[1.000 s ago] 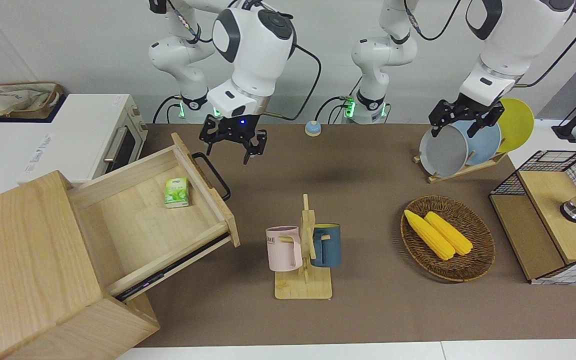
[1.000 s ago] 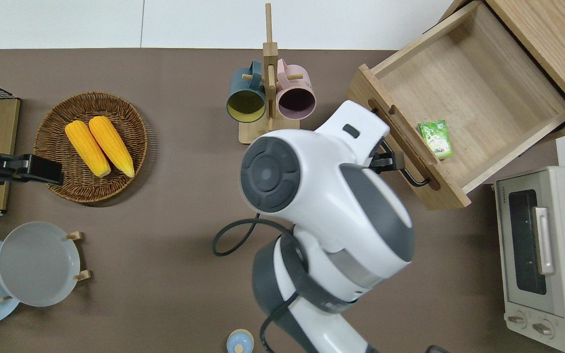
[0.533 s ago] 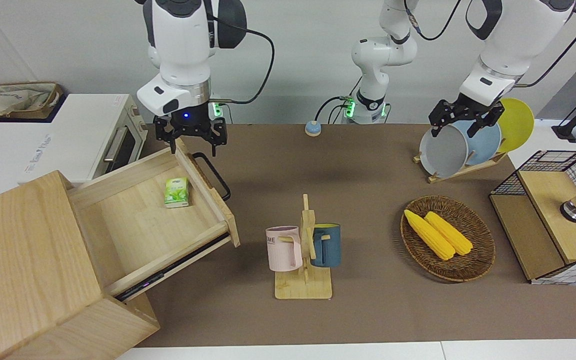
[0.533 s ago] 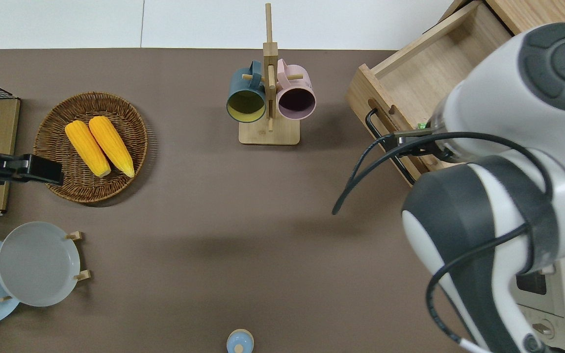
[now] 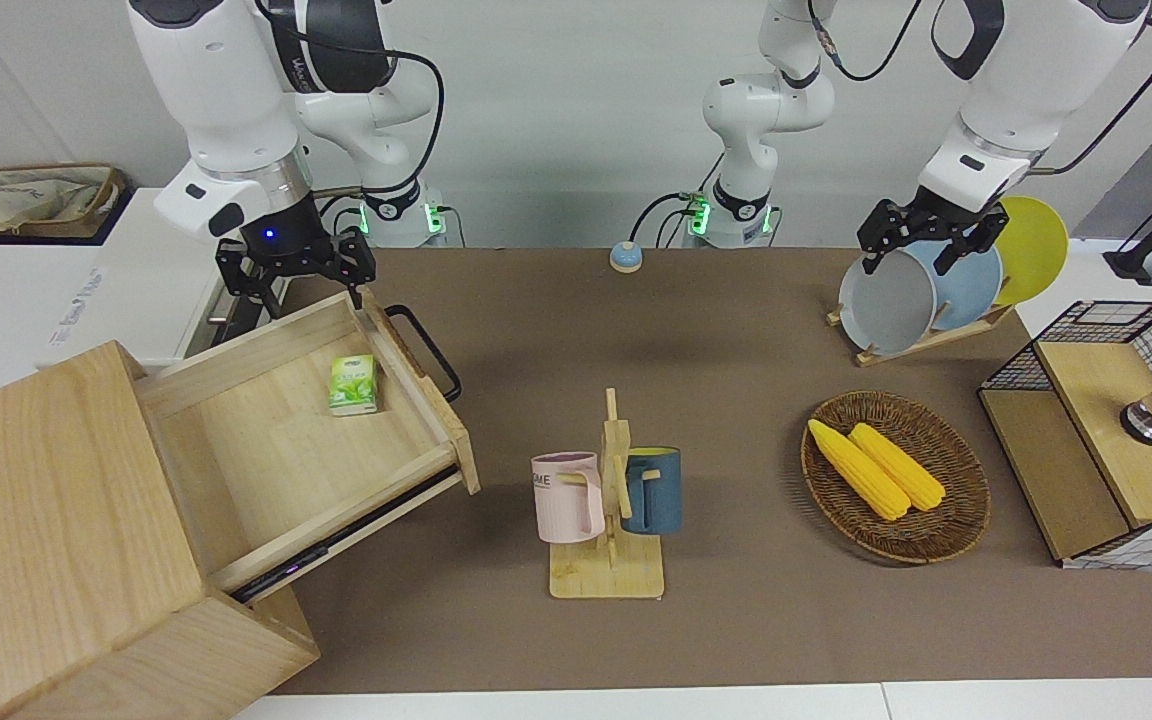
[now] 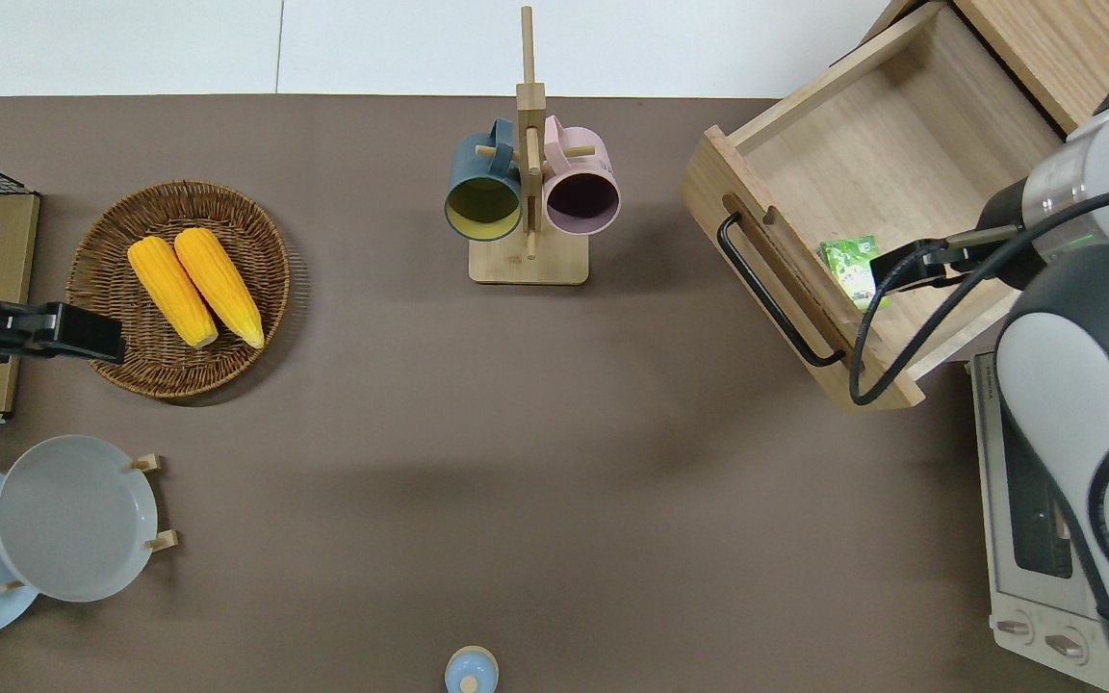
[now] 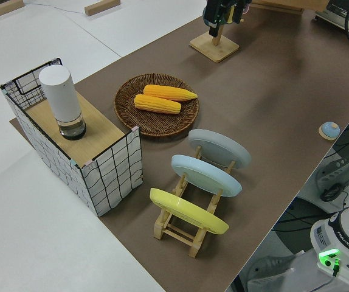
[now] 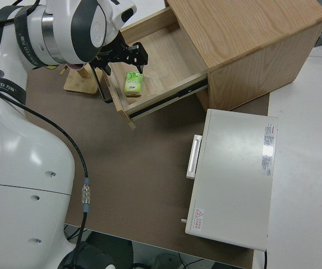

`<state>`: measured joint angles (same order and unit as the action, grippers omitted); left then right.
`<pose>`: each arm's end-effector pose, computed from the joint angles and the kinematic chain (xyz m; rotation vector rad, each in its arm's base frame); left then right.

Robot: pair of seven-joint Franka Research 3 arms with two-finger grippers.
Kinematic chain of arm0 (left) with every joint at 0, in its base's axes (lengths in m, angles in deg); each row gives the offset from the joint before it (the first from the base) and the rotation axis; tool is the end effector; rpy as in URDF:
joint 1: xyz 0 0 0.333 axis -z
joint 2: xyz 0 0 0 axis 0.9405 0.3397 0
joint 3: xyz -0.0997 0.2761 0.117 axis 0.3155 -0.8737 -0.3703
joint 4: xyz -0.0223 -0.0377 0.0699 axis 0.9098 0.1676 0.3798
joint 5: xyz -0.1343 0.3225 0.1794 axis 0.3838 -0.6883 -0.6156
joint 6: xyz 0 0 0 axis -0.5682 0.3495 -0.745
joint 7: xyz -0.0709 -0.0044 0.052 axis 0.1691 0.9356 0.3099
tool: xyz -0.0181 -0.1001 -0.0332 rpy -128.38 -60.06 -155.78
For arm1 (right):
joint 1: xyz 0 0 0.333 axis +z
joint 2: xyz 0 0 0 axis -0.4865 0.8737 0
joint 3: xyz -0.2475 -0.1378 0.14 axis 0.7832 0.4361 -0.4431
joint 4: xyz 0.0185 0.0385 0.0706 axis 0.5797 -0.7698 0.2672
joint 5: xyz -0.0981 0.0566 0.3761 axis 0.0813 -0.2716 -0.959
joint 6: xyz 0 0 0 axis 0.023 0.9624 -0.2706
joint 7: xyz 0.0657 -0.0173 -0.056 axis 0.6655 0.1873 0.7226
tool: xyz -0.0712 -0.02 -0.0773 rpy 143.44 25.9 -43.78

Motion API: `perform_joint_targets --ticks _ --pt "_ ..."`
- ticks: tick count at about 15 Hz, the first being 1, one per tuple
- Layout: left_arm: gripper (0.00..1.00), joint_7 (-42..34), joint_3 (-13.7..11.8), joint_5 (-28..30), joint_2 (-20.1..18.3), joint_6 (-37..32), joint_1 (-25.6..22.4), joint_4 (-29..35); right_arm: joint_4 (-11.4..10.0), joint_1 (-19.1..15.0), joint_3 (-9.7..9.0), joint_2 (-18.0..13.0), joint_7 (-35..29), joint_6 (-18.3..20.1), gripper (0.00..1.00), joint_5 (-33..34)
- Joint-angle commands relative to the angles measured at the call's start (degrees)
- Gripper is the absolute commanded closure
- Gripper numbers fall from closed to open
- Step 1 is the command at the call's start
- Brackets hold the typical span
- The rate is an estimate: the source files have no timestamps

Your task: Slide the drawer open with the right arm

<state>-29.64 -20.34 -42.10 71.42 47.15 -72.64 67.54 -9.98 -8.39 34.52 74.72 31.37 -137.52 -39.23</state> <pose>0.5659 -0.0118 0.6244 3.1346 -0.0997 -0.0546 0.6107 0.0613 0.6152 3.1186 0.2046 0.0636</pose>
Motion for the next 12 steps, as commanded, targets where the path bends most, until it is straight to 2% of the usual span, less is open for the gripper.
perform_joint_targets --ticks 1,8,12 --pt "0.01 0.6 0.0 -1.0 -0.3 -1.0 0.4 -0.6 -1.1 -2.1 -0.30 -0.9 4.2 -0.9 0.013 -2.1" --pt "0.01 0.6 0.0 -1.0 -0.3 -1.0 0.4 -0.6 -1.6 -6.1 -0.21 0.6 3.3 -1.2 0.013 -1.8" --pt "0.01 0.6 0.0 -1.0 -0.2 -1.0 0.4 -0.6 -1.6 -6.7 -0.21 0.9 3.2 -3.0 0.013 -1.5"
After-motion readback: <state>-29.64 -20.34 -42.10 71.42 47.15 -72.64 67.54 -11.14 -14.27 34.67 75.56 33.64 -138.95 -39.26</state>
